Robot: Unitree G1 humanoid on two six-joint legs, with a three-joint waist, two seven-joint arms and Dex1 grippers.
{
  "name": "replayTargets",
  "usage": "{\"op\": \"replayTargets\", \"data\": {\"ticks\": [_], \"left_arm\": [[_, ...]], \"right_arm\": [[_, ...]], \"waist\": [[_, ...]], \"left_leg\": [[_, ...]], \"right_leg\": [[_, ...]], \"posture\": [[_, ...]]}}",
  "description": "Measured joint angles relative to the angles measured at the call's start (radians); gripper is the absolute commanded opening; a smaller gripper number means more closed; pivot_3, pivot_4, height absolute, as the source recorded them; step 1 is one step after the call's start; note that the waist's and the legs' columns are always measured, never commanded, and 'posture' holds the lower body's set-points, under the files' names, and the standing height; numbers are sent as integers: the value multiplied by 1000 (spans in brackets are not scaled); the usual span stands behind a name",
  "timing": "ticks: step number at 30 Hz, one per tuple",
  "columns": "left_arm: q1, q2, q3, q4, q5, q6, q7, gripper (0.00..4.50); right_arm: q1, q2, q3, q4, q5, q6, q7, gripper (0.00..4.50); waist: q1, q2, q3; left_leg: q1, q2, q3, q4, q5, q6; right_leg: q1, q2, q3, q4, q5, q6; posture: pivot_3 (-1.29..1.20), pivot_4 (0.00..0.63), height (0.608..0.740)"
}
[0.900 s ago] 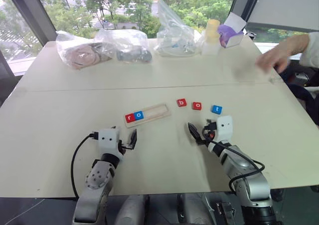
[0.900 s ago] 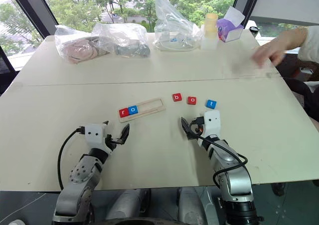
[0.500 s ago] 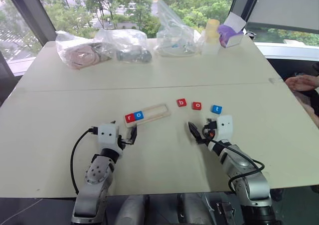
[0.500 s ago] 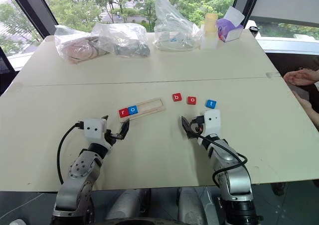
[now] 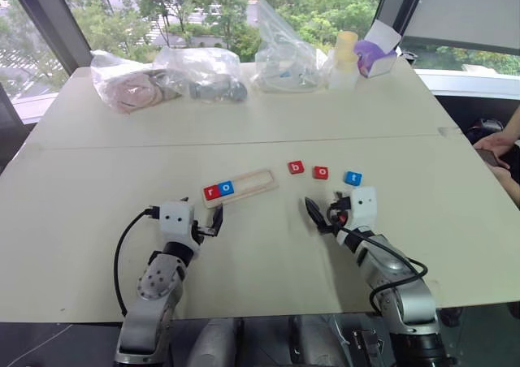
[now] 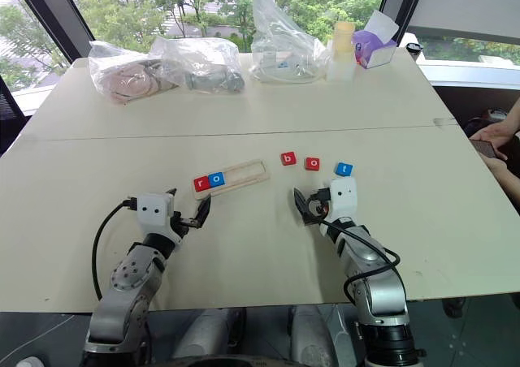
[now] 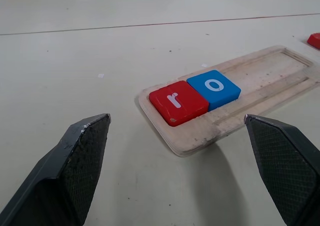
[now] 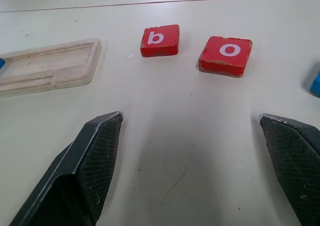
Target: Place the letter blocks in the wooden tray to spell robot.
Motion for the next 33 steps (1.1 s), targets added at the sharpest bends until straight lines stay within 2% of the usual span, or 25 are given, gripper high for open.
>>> {"op": "replayTargets", "data": {"ticks": [6, 9, 11, 14, 19, 22, 25, 33], "left_arm": [[-54, 55, 28, -52, -67, 63, -61, 4500], [-105, 146, 53, -67, -122, 112, -140, 4500], [-164, 252, 77, -49, -177, 145, -245, 4500], [-287, 425, 109, 43, -257, 171, -450, 4500], [-520, 569, 71, 356, -289, 155, -767, 4500], [-610, 601, -8, 503, -281, 122, -961, 4500], [-681, 599, -69, 644, -248, 63, -1081, 4500], [-814, 543, -143, 973, -110, -168, -1196, 4500]], "right_arm": [[-43, -121, 25, 1, -17, -14, 109, 4432], [-69, -212, 36, -15, 5, 1, 213, 4432], [-108, -291, 36, -34, 46, 37, 299, 4432], [-177, -408, 14, -74, 120, 83, 429, 4432], [-225, -555, 10, -119, 198, 115, 618, 4432], [-242, -597, 23, -142, 226, 125, 688, 4432], [-254, -612, 27, -158, 239, 129, 717, 4432], [-260, -610, 31, -214, 263, 168, 700, 4432]], "waist": [[0, 0, 0], [-1, 0, 0], [-3, 0, 1], [-3, 0, 1], [-2, -1, 2], [-3, -1, 2], [-5, -2, 2], [-3, -2, 3]], "left_leg": [[0, 0, 0, 0, 0, 0], [0, 0, 0, 0, 0, 0], [0, 0, 0, 1, 0, 0], [0, 0, 0, 1, 0, 0], [0, 0, 0, 0, 0, 1], [-2, 0, 0, -1, -1, 1], [-2, 0, -1, -1, -1, 1], [-3, 0, -1, -1, -1, 1]], "right_leg": [[0, 0, 0, 0, 0, 0], [0, 1, -1, 0, 0, 0], [0, 1, -1, 1, 0, 0], [1, 1, -2, 0, 0, -1], [1, 0, -3, -2, 1, 2], [1, -1, -3, -4, 2, 2], [0, -1, -3, -5, 2, 2], [-1, -2, -2, -5, 2, 3]], "posture": [[0, 150, 740], [0, 150, 740], [0, 150, 740], [0, 150, 740], [0, 150, 740], [0, 150, 740], [0, 150, 740], [0, 150, 740]]}}
